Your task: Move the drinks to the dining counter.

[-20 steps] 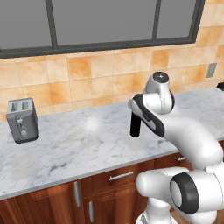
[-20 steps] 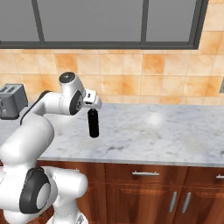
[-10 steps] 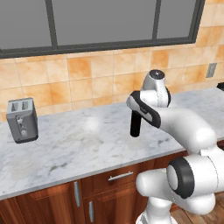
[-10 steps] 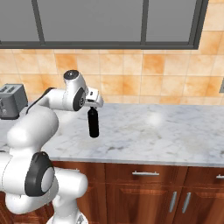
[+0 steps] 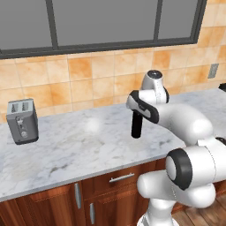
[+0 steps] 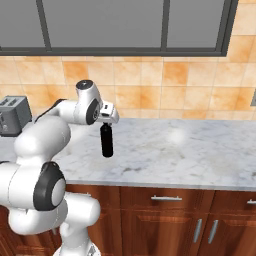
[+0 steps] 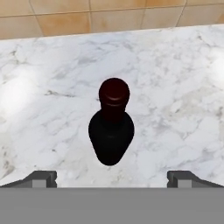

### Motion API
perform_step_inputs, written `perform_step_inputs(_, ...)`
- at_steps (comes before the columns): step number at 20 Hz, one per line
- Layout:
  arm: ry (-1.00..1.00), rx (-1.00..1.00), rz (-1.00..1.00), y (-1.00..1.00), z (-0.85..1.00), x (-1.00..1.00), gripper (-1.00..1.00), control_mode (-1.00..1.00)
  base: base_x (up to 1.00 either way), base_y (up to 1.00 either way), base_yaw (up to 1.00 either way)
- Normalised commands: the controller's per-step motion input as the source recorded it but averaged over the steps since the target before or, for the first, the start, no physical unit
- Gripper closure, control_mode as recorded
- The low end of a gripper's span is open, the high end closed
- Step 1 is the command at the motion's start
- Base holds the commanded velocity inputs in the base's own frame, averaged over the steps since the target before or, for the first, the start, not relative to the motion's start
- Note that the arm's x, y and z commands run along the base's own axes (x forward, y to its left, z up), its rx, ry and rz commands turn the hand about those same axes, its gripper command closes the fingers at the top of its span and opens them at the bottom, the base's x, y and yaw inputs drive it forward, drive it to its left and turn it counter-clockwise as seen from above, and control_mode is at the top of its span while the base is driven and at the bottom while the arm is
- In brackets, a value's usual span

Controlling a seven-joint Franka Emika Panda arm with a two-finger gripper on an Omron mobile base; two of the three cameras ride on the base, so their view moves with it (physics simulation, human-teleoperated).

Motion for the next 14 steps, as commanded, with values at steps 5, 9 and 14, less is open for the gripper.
perform_step_inputs(5, 0.0, 0.0, 0.0, 0.03, -0.07, 0.08, -1.0, -1.0, 0.0, 0.0, 0.0)
perform_step_inputs(9, 0.0, 0.0, 0.0, 0.03, -0.08, 0.1, -1.0, -1.0, 0.0, 0.0, 0.0)
perform_step_inputs(14, 0.0, 0.0, 0.0, 0.0, -0.09, 0.09, -1.0, -1.0, 0.0, 0.0, 0.0)
